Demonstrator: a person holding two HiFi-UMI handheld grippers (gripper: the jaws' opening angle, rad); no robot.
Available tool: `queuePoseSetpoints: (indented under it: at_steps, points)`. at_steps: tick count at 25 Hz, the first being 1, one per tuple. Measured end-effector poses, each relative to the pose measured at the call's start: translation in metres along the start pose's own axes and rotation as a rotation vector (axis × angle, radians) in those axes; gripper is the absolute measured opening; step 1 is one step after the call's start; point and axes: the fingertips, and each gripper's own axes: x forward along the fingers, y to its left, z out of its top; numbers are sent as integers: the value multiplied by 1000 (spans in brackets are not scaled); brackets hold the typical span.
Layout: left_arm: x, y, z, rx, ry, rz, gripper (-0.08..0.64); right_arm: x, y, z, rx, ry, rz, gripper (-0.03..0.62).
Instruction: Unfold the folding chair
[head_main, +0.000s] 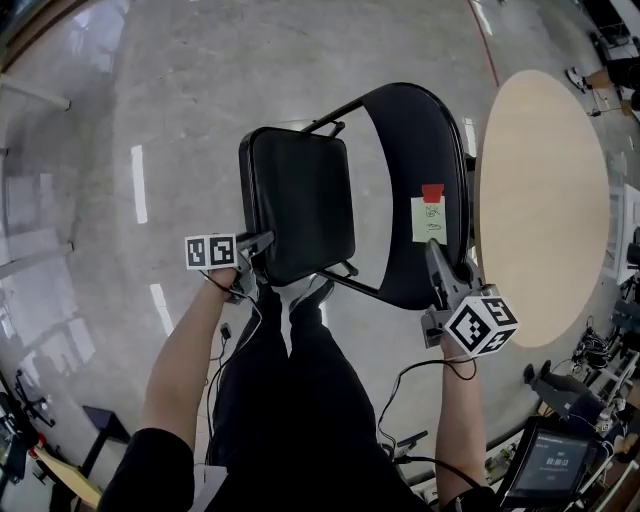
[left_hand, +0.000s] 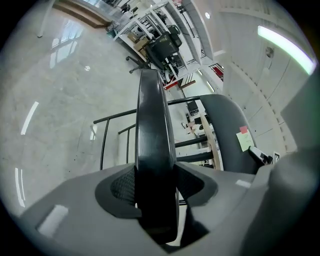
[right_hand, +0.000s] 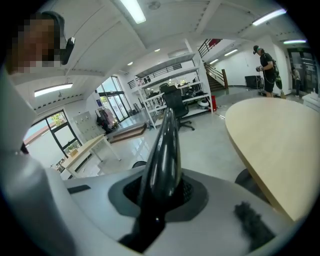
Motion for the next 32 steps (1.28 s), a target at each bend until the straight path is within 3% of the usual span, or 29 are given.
queuePoseSetpoints:
  at_steps: [6, 13, 25, 32]
  points:
    - [-7, 25, 0, -25, -10, -12, 210, 1, -19, -6, 41, -12, 38, 63]
    - [-17, 73, -1, -64, -48, 31, 224, 15, -25, -22, 80, -17, 91, 63]
    - [-29, 111, -3, -76, -157, 111, 245, 21, -45, -35, 111, -13, 111, 63]
    - [-27, 127, -7, -93, -178, 102, 247, 24, -57, -43, 142, -24, 152, 63]
